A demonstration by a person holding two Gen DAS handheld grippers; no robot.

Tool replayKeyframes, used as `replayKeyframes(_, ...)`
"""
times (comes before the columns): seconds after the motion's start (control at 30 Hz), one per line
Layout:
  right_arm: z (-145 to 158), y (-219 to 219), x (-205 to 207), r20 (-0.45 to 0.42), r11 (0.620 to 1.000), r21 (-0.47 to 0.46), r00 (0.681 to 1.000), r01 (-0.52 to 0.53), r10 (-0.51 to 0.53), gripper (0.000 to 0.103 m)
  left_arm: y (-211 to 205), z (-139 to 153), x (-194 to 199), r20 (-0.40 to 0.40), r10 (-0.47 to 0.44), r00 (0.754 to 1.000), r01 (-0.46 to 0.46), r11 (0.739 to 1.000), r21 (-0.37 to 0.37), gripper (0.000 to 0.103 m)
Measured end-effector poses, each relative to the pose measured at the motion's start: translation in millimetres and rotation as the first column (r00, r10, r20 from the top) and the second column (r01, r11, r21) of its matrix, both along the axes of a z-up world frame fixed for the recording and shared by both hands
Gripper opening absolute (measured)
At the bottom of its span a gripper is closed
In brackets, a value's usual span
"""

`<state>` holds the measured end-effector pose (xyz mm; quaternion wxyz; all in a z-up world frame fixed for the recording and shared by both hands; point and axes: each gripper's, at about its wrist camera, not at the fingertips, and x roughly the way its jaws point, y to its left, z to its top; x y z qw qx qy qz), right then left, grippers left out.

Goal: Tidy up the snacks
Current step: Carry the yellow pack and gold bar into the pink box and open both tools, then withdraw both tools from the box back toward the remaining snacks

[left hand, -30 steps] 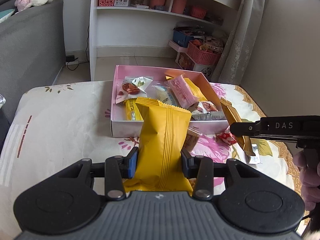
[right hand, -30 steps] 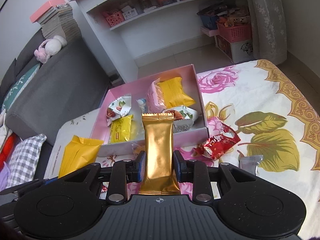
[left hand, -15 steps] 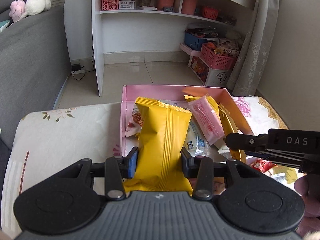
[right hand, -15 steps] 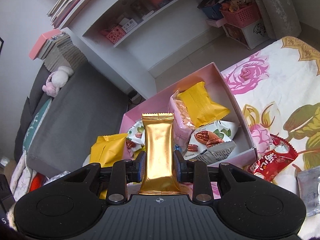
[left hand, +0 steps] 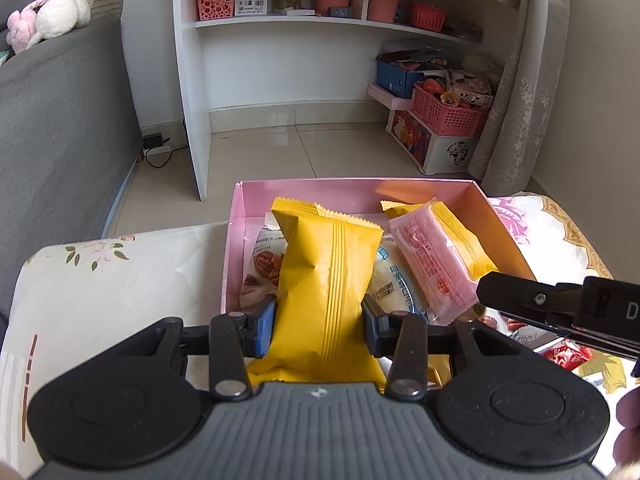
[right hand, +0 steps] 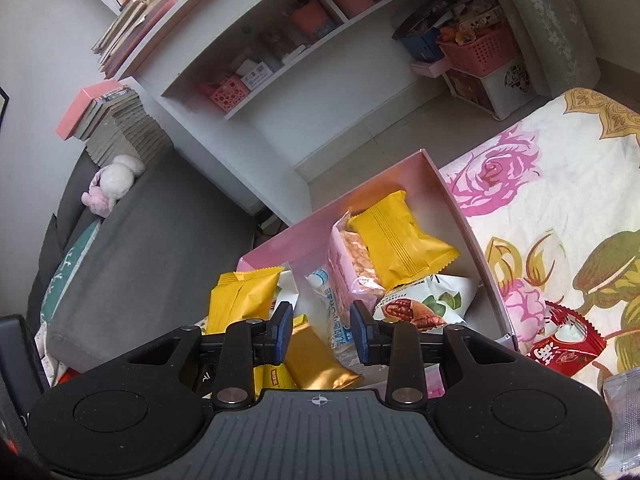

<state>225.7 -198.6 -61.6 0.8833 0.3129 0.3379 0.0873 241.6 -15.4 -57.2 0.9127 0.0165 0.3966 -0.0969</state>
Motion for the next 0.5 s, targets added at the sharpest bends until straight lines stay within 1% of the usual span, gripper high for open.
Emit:
replayKeyframes(0.03,0.5,-0.1,-0.3,0.0,1.0,-0.007,1.0,0.003,-0.003,0.034,-1.8,-0.3,-0.2,0.005,0.001,1.0,-0.001,1.0,0.017,0.045)
replayKeyframes(0.07,0.7,-0.5,-0.2,-0.003,1.0,-0.01,1.0,0.006,-0.006,0.039,-3.2,-0.2,-0.3,0.01,0.007,1.0,-0.007,0.999,0.034,0.056)
replayKeyframes(0.13,0.6,-2.2,-0.4,-0.008,1.0,-0.006,1.0,0.011,-0.011,0.043,-3.3,1.1,-2.1,0.026,0.018,0.999,-0.019,0.999,0.047,0.062)
replayKeyframes(0.23,0.3,-5.2,-0.4,-0.015,1.0,-0.006,1.0,0.016,-0.016,0.047,-1.6,3.2,-3.6,0.017,0.015,1.0,-0.015,0.999,0.034,0.064)
replayKeyframes(0.3,1.1,-6.0,-1.1,-0.016,1.0,-0.007,1.0,0.02,-0.02,0.05,-2.3,4.4,-3.9,0.014,0.018,1.0,-0.019,0.999,0.042,0.066)
replayKeyframes(0.37,2.4,-7.3,-2.3,-0.013,1.0,-0.005,1.0,0.021,-0.021,0.057,-1.8,5.6,-5.9,0.009,0.015,1.0,-0.015,0.999,0.047,0.068)
replayKeyframes(0.43,5.3,-7.0,-3.6,-0.008,1.0,-0.017,1.0,0.018,-0.019,0.061,-2.0,6.7,-8.8,0.003,0.012,1.0,-0.012,0.999,0.049,0.069)
replayKeyframes(0.5,8.7,-7.0,-5.9,0.0,0.999,-0.033,1.0,0.014,-0.014,0.062,-1.3,8.6,-13.6,0.001,0.005,1.0,-0.005,0.999,0.048,0.071)
